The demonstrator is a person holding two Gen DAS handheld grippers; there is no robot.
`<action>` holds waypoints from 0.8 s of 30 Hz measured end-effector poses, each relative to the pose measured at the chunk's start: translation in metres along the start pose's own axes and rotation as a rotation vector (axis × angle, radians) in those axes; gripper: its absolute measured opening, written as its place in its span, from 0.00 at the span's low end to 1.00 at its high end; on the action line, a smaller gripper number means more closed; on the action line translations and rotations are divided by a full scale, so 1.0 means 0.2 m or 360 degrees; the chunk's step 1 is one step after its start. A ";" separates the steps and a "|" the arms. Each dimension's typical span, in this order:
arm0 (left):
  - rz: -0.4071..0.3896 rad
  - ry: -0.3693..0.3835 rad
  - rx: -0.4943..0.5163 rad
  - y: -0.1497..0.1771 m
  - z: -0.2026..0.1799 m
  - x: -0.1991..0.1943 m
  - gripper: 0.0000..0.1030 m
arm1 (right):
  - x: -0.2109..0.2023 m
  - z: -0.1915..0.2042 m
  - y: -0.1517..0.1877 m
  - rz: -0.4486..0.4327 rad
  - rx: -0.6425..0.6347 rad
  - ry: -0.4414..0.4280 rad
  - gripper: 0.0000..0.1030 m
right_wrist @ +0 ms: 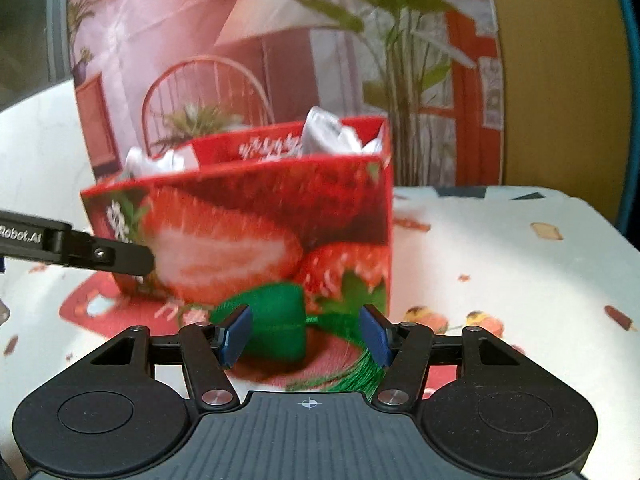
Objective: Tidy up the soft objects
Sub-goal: 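Lower both tools onto the green knit pouch and close on it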
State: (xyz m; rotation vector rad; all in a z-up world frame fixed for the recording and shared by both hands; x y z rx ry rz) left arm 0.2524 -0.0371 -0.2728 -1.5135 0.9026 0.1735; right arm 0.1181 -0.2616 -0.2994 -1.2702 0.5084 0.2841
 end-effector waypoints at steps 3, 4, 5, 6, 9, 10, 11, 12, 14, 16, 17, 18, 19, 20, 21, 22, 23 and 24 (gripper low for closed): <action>0.0022 0.0019 -0.0013 0.00 -0.01 0.04 0.62 | 0.02 0.01 0.01 -0.0005 -0.0034 -0.0003 0.54; 0.0030 0.0029 -0.0022 0.00 -0.01 0.06 0.61 | 0.02 0.01 0.01 -0.0002 -0.0036 -0.0002 0.54; 0.0040 0.0040 -0.0034 -0.01 -0.02 0.08 0.61 | 0.03 0.01 0.02 0.0008 -0.0032 -0.0005 0.54; 0.0050 0.0052 -0.0047 -0.01 -0.02 0.10 0.61 | 0.05 0.00 0.02 0.0021 -0.0029 -0.0006 0.53; 0.0079 0.0100 -0.0078 -0.01 -0.05 0.15 0.61 | 0.08 -0.01 0.01 0.0055 -0.0041 -0.0022 0.53; 0.0088 0.0116 -0.0080 -0.01 -0.06 0.16 0.61 | 0.08 0.00 0.01 0.0056 -0.0058 -0.0027 0.53; 0.0098 0.0135 -0.0081 -0.01 -0.07 0.18 0.61 | 0.09 0.01 0.01 0.0060 -0.0071 -0.0031 0.53; 0.0109 0.0155 -0.0079 -0.01 -0.08 0.20 0.61 | 0.09 0.01 0.02 0.0068 -0.0083 -0.0040 0.53; 0.0124 0.0203 -0.0078 -0.01 -0.10 0.23 0.60 | 0.10 0.03 0.02 0.0087 -0.0113 -0.0060 0.53; 0.0132 0.0237 -0.0073 -0.01 -0.10 0.26 0.60 | 0.11 0.05 0.01 0.0097 -0.0132 -0.0081 0.53; 0.0139 0.0246 -0.0074 -0.01 -0.10 0.27 0.60 | 0.11 0.06 0.00 0.0102 -0.0144 -0.0097 0.53; 0.0146 0.0256 -0.0081 -0.02 -0.10 0.28 0.59 | 0.11 0.06 0.00 0.0108 -0.0158 -0.0111 0.53; 0.0154 0.0267 -0.0092 -0.02 -0.10 0.30 0.55 | 0.12 0.08 -0.01 0.0109 -0.0181 -0.0123 0.53; 0.0164 0.0280 -0.0102 -0.02 -0.09 0.31 0.53 | 0.12 0.10 -0.01 0.0110 -0.0214 -0.0134 0.53; 0.0168 0.0291 -0.0109 -0.01 -0.09 0.31 0.53 | 0.13 0.11 -0.01 0.0111 -0.0241 -0.0148 0.52; 0.0166 0.0295 -0.0108 -0.01 -0.09 0.32 0.53 | 0.14 0.13 -0.01 0.0113 -0.0266 -0.0158 0.52; 0.0167 0.0300 -0.0100 -0.01 -0.09 0.32 0.53 | 0.14 0.15 -0.01 0.0120 -0.0293 -0.0166 0.51; 0.0171 0.0304 -0.0096 -0.01 -0.09 0.32 0.53 | 0.15 0.16 0.00 0.0125 -0.0308 -0.0175 0.51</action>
Point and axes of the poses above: each gripper's, at about its wrist camera, not at the fingertips, and x roughly the way its jaws point, z to its left, y to its underside, the point moved 4 cm from there along x, roughly the way its jaws point, and after that the axes turned 2 degrees about x, right-handed, at the moved point
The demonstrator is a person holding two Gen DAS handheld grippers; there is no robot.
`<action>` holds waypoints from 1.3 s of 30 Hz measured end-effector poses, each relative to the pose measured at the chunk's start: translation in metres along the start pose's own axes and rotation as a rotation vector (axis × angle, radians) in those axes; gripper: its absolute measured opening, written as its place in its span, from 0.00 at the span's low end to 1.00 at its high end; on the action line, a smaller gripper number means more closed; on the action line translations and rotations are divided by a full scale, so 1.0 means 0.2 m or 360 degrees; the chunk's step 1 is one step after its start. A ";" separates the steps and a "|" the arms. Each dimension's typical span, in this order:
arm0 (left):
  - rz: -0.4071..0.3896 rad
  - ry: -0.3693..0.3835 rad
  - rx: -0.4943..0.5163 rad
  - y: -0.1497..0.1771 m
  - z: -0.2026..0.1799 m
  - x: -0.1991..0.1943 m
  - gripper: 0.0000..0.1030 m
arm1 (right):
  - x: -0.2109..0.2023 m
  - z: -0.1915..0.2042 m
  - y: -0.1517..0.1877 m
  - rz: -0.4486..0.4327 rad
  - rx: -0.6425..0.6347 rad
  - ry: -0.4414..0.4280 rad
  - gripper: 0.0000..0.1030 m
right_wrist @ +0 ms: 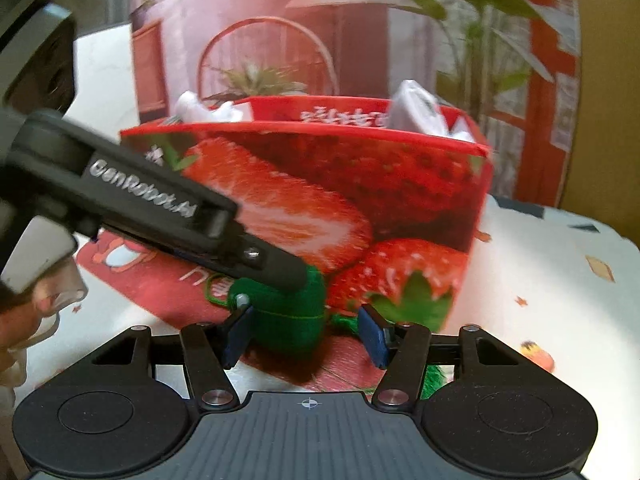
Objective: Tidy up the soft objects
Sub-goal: 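Lower both tools onto the green knit pouch and close on it, then lift the green pouch with both tools up over the red box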
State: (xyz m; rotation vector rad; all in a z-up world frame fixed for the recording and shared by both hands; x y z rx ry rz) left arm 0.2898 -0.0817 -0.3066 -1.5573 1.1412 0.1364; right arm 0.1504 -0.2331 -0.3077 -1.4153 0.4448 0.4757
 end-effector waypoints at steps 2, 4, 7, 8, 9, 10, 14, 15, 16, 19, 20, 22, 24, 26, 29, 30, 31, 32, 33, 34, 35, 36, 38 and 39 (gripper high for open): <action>0.0006 0.0010 0.0005 0.00 0.00 0.00 0.52 | 0.02 0.01 0.01 0.0021 -0.0014 -0.0022 0.50; 0.0003 0.0017 0.0006 0.01 0.00 0.01 0.52 | 0.02 0.02 0.01 0.0031 -0.0024 -0.0039 0.47; 0.0002 0.0029 -0.0006 0.03 0.01 0.01 0.52 | 0.03 0.02 0.01 0.0048 -0.0025 -0.0054 0.45; 0.0004 0.0030 -0.0013 0.03 0.00 0.01 0.52 | 0.04 0.02 0.02 0.0057 -0.0024 -0.0057 0.45; 0.0006 0.0026 -0.0012 0.03 0.00 0.01 0.52 | 0.04 0.02 0.02 0.0066 -0.0022 -0.0060 0.45; 0.0007 0.0019 0.0001 0.03 -0.01 0.02 0.52 | 0.05 0.01 0.01 0.0078 -0.0019 -0.0061 0.45; -0.0003 -0.0001 0.0023 0.04 -0.03 0.01 0.52 | 0.05 0.01 0.01 0.0092 -0.0007 -0.0062 0.43; -0.0012 -0.0004 0.0016 0.04 -0.03 0.00 0.52 | 0.05 0.01 0.01 0.0089 -0.0006 -0.0060 0.42; -0.0024 -0.0013 0.0025 0.04 -0.04 -0.02 0.52 | 0.05 0.01 0.01 0.0083 -0.0009 -0.0058 0.41; -0.0061 -0.0037 0.0074 0.05 -0.08 -0.06 0.52 | 0.01 0.02 0.01 0.0032 -0.0054 -0.0034 0.40; -0.0067 -0.0037 0.0073 0.04 -0.08 -0.08 0.52 | -0.01 0.03 0.01 0.0010 -0.0071 -0.0026 0.40; -0.0085 -0.0022 0.0056 0.04 -0.09 -0.11 0.52 | -0.04 0.04 0.00 -0.0011 -0.0070 -0.0030 0.40; -0.0114 -0.0014 0.0056 0.02 -0.09 -0.15 0.52 | -0.07 0.04 -0.02 -0.0033 -0.0059 -0.0035 0.40; -0.0148 -0.0017 0.0069 0.00 -0.12 -0.19 0.52 | -0.10 0.05 -0.04 -0.0064 -0.0064 -0.0029 0.40; -0.0216 -0.0017 0.0077 -0.02 -0.14 -0.26 0.52 | -0.14 0.08 -0.10 -0.0106 -0.0077 -0.0024 0.40; -0.0240 -0.0019 0.0079 -0.03 -0.14 -0.29 0.52 | -0.15 0.09 -0.12 -0.0119 -0.0089 -0.0023 0.40; -0.0260 -0.0021 0.0085 -0.04 -0.15 -0.31 0.52 | -0.17 0.10 -0.15 -0.0129 -0.0099 -0.0023 0.40; -0.0280 -0.0025 0.0093 -0.06 -0.15 -0.34 0.52 | -0.18 0.11 -0.17 -0.0143 -0.0111 -0.0023 0.40; -0.0300 -0.0026 0.0102 -0.07 -0.15 -0.37 0.52 | -0.19 0.12 -0.20 -0.0155 -0.0119 -0.0023 0.40; -0.0320 -0.0025 0.0110 -0.09 -0.16 -0.39 0.52 | -0.20 0.13 -0.23 -0.0172 -0.0126 -0.0023 0.40; -0.0339 -0.0024 0.0115 -0.11 -0.17 -0.42 0.52 | -0.22 0.13 -0.26 -0.0189 -0.0132 -0.0022 0.40; -0.0358 -0.0024 0.0123 -0.13 -0.17 -0.44 0.52 | -0.23 0.14 -0.29 -0.0205 -0.0137 -0.0023 0.40; -0.0392 -0.0033 0.0136 -0.18 -0.18 -0.49 0.52 | -0.25 0.15 -0.34 -0.0235 -0.0147 -0.0031 0.40; -0.0413 -0.0030 0.0140 -0.20 -0.18 -0.51 0.52 | -0.26 0.15 -0.37 -0.0251 -0.0148 -0.0041 0.40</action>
Point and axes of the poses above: each gripper's, at about its wrist camera, not at the fingertips, and x roughly the way its jaws point, z to its left, y to its underside, the point moved 4 cm from there along x, roughly the way its jaws point, and after that the axes turned 2 degrees about x, right-handed, at the moved point
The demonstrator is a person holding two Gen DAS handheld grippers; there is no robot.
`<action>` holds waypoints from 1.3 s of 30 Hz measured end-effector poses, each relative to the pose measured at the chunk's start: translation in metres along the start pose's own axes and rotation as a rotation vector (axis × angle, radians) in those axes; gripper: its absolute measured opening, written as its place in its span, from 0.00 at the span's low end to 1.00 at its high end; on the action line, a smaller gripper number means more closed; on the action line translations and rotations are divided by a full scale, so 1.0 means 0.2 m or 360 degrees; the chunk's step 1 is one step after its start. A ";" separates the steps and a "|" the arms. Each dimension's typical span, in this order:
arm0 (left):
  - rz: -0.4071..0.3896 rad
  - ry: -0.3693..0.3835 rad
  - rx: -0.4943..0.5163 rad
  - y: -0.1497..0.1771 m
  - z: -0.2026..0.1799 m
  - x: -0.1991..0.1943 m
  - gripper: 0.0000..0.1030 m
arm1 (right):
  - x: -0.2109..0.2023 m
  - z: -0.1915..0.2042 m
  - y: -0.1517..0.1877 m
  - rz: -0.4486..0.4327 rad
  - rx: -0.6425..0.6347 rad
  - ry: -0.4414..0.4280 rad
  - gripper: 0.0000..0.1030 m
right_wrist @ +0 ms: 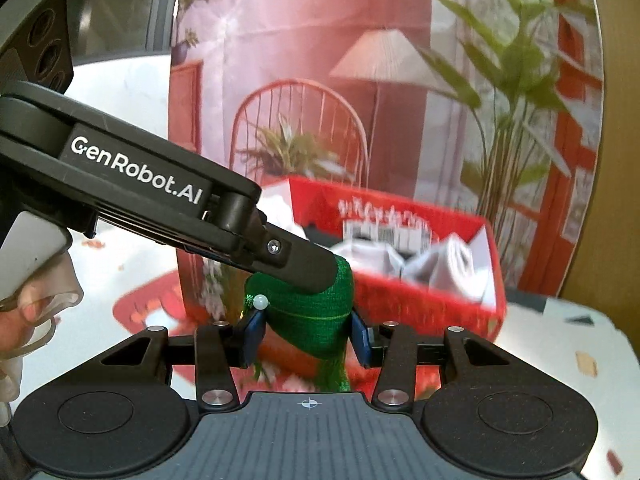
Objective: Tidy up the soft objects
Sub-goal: 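Lift the green pouch with both tools up over the red box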
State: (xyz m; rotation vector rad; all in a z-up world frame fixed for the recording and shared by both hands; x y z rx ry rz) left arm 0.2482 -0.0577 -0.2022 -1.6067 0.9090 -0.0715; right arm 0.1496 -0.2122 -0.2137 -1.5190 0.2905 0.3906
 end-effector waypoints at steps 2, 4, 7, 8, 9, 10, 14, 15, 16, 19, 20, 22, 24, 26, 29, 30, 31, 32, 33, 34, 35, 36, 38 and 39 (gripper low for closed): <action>-0.0046 -0.0006 0.0019 -0.06 -0.01 -0.04 0.52 | -0.01 0.00 -0.07 -0.0033 -0.0010 0.0000 0.40; -0.0100 -0.0016 0.0048 -0.13 -0.03 -0.08 0.52 | -0.02 0.00 -0.14 -0.0073 -0.0030 0.0003 0.40; -0.0171 -0.0022 0.0082 -0.22 -0.05 -0.12 0.52 | -0.03 0.00 -0.25 -0.0130 -0.0066 0.0007 0.40; -0.0191 -0.0021 0.0090 -0.24 -0.05 -0.13 0.52 | -0.03 -0.01 -0.29 -0.0151 -0.0078 0.0008 0.40; -0.0211 -0.0021 0.0096 -0.28 -0.06 -0.14 0.52 | -0.03 -0.01 -0.33 -0.0168 -0.0090 0.0009 0.40; -0.0232 -0.0019 0.0100 -0.31 -0.06 -0.15 0.52 | -0.03 -0.01 -0.36 -0.0188 -0.0106 0.0014 0.40; -0.0313 -0.0030 0.0146 -0.41 -0.08 -0.18 0.52 | -0.03 0.00 -0.49 -0.0267 -0.0184 0.0043 0.40; -0.0332 -0.0035 0.0160 -0.44 -0.09 -0.19 0.52 | -0.02 0.00 -0.52 -0.0284 -0.0203 0.0050 0.40; -0.0350 -0.0037 0.0173 -0.46 -0.09 -0.20 0.52 | -0.02 0.00 -0.54 -0.0301 -0.0222 0.0055 0.40; -0.0400 -0.0035 0.0199 -0.53 -0.09 -0.21 0.52 | 0.00 0.00 -0.63 -0.0356 -0.0288 0.0075 0.40; -0.0416 -0.0033 0.0208 -0.55 -0.09 -0.21 0.52 | 0.01 -0.01 -0.65 -0.0373 -0.0309 0.0081 0.40; -0.0439 -0.0037 0.0224 -0.58 -0.10 -0.21 0.52 | 0.02 -0.01 -0.69 -0.0410 -0.0347 0.0094 0.40; -0.0451 -0.0043 0.0237 -0.60 -0.10 -0.19 0.52 | 0.04 -0.02 -0.71 -0.0439 -0.0381 0.0103 0.40; -0.0447 -0.0046 0.0237 -0.60 -0.09 -0.16 0.52 | 0.07 -0.03 -0.72 -0.0448 -0.0410 0.0111 0.40; -0.0395 -0.0030 0.0192 -0.58 -0.06 -0.08 0.52 | 0.13 -0.04 -0.69 -0.0419 -0.0421 0.0108 0.40; -0.0370 -0.0014 0.0167 -0.57 -0.04 -0.05 0.52 | 0.15 -0.05 -0.68 -0.0403 -0.0421 0.0105 0.40; -0.0349 -0.0003 0.0140 -0.56 -0.02 -0.02 0.52 | 0.17 -0.06 -0.66 -0.0383 -0.0417 0.0100 0.40; -0.0325 0.0008 0.0111 -0.54 0.00 0.01 0.52 | 0.20 -0.07 -0.63 -0.0358 -0.0405 0.0090 0.41; -0.0299 0.0016 0.0089 -0.52 0.02 0.04 0.52 | 0.22 -0.08 -0.60 -0.0334 -0.0389 0.0076 0.41; -0.0272 0.0022 0.0074 -0.50 0.03 0.08 0.52 | 0.25 -0.09 -0.58 -0.0311 -0.0377 0.0068 0.41; -0.0247 0.0023 0.0059 -0.48 0.05 0.11 0.51 | 0.28 -0.10 -0.54 -0.0285 -0.0370 0.0066 0.41; -0.0223 0.0025 0.0040 -0.45 0.07 0.14 0.51 | 0.31 -0.10 -0.51 -0.0263 -0.0368 0.0064 0.41; -0.0177 0.0036 -0.0013 -0.41 0.12 0.20 0.51 | 0.36 -0.10 -0.44 -0.0213 -0.0365 0.0064 0.41; -0.0159 0.0038 -0.0045 -0.39 0.14 0.22 0.51 | 0.39 -0.10 -0.41 -0.0187 -0.0360 0.0064 0.41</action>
Point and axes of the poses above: each gripper's, at about its wrist camera, not at the fingertips, and x roughly the way its jaws point, z to its left, y to its underside, the point moved 4 cm from there along x, roughly the way its jaws point, and after that the axes turned 2 degrees about x, right-handed, at the moved point
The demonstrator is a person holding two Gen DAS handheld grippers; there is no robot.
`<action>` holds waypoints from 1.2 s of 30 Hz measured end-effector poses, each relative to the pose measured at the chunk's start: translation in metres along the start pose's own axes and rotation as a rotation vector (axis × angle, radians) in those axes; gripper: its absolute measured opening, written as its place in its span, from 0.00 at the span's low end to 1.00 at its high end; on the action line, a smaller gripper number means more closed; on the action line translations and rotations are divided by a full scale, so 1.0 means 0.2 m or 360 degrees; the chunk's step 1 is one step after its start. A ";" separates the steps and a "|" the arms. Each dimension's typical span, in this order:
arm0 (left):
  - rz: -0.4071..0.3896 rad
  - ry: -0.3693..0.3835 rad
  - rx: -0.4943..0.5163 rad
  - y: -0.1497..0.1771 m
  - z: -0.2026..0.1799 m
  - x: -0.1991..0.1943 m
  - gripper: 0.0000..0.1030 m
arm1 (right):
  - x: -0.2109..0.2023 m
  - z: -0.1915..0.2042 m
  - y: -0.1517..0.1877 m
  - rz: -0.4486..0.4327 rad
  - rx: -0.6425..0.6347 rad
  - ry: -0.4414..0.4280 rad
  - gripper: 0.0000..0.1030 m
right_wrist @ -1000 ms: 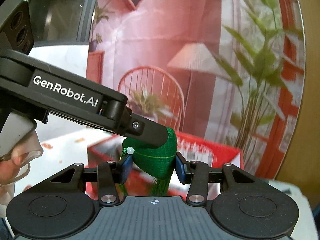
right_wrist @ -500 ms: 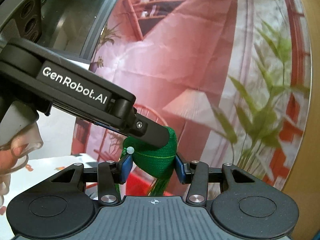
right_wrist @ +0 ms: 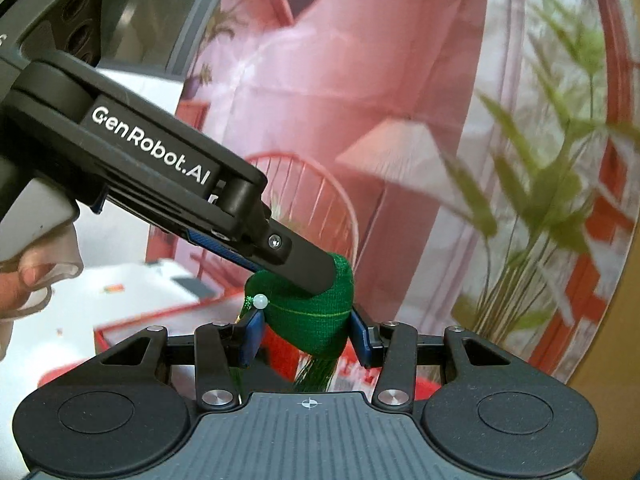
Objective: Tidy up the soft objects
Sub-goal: 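Lift the green pouch with both tools up over the red box, then open both tools to drop the green pouch into the box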
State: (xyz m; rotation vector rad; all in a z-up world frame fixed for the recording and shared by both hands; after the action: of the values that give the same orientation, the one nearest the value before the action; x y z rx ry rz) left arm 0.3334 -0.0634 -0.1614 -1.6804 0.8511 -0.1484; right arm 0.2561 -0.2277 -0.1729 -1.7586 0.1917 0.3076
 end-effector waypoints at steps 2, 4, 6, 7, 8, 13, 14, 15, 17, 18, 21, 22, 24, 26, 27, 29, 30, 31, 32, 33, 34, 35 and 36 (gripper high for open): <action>0.0022 -0.0003 -0.0039 0.03 0.04 0.04 0.51 | 0.04 0.02 0.05 0.0048 0.0014 -0.0005 0.41; 0.0048 -0.0017 -0.0052 0.06 0.06 0.07 0.51 | 0.08 0.03 0.10 0.0089 0.0027 -0.0004 0.41; 0.0082 -0.0033 -0.0063 0.09 0.08 0.11 0.51 | 0.11 0.03 0.14 0.0133 0.0063 -0.0009 0.41; 0.0096 -0.0038 -0.0066 0.11 0.09 0.12 0.51 | 0.13 0.04 0.16 0.0158 0.0087 -0.0016 0.41; 0.0113 -0.0043 -0.0070 0.12 0.10 0.13 0.51 | 0.14 0.04 0.18 0.0177 0.0105 -0.0021 0.41; 0.0186 -0.0065 -0.0084 0.15 0.13 0.18 0.51 | 0.20 0.03 0.26 0.0254 0.0230 -0.0002 0.42; 0.0191 -0.0079 -0.0077 0.15 0.14 0.18 0.51 | 0.21 0.02 0.27 0.0267 0.0263 0.0004 0.42; 0.0194 -0.0092 -0.0071 0.16 0.14 0.18 0.51 | 0.22 0.01 0.28 0.0283 0.0291 0.0011 0.42; 0.0200 -0.0118 -0.0065 0.16 0.15 0.18 0.51 | 0.23 -0.01 0.30 0.0318 0.0329 0.0033 0.42; 0.0200 -0.0132 -0.0061 0.16 0.16 0.18 0.51 | 0.23 -0.01 0.31 0.0331 0.0335 0.0048 0.42; 0.0201 -0.0175 -0.0033 0.16 0.16 0.17 0.51 | 0.24 -0.04 0.32 0.0367 0.0353 0.0099 0.44; 0.0203 -0.0190 -0.0021 0.16 0.16 0.16 0.52 | 0.24 -0.04 0.33 0.0374 0.0362 0.0110 0.44; 0.0204 -0.0219 0.0009 0.16 0.16 0.15 0.53 | 0.24 -0.05 0.33 0.0396 0.0379 0.0140 0.48; 0.0206 -0.0260 0.0042 0.15 0.16 0.13 0.57 | 0.23 -0.06 0.33 0.0418 0.0386 0.0175 0.56; 0.0207 -0.0282 0.0058 0.15 0.16 0.12 0.65 | 0.23 -0.06 0.33 0.0424 0.0385 0.0185 0.59; 0.0201 -0.0323 0.0078 0.15 0.16 0.09 0.76 | 0.21 -0.07 0.33 0.0431 0.0382 0.0209 0.65; 0.0195 -0.0343 0.0086 0.14 0.16 0.07 0.81 | 0.20 -0.08 0.32 0.0430 0.0382 0.0221 0.70; 0.0190 -0.0365 0.0091 0.14 0.16 0.05 0.85 | 0.19 -0.08 0.32 0.0426 0.0386 0.0239 0.73; 0.0185 -0.0384 0.0091 0.13 0.16 0.03 0.87 | 0.17 -0.09 0.31 0.0421 0.0398 0.0251 0.78; 0.0180 -0.0402 0.0091 0.13 0.16 0.01 0.90 | 0.15 -0.10 0.30 0.0412 0.0413 0.0257 0.84; 0.0177 -0.0422 0.0092 0.12 0.16 -0.01 0.92 | 0.13 -0.11 0.29 0.0404 0.0430 0.0266 0.86; 0.0175 -0.0445 0.0095 0.12 0.16 -0.03 0.93 | 0.11 -0.12 0.28 0.0400 0.0444 0.0280 0.90; 0.0172 -0.0465 0.0099 0.11 0.15 -0.05 0.94 | 0.09 -0.12 0.27 0.0397 0.0455 0.0293 0.93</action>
State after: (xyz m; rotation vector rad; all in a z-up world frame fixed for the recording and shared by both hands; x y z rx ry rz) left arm 0.3317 -0.0339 -0.1877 -1.5473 0.7064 0.1407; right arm 0.2602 -0.2622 -0.2252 -1.4790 0.5635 0.2821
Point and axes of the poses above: each gripper's, at about its wrist camera, not at the fingertips, and x roughly the way its jaws point, z to its left, y to its underside, the point moved 4 cm from there along x, roughly the way its jaws point, and after that the axes turned 2 degrees about x, right-handed, at the moved point
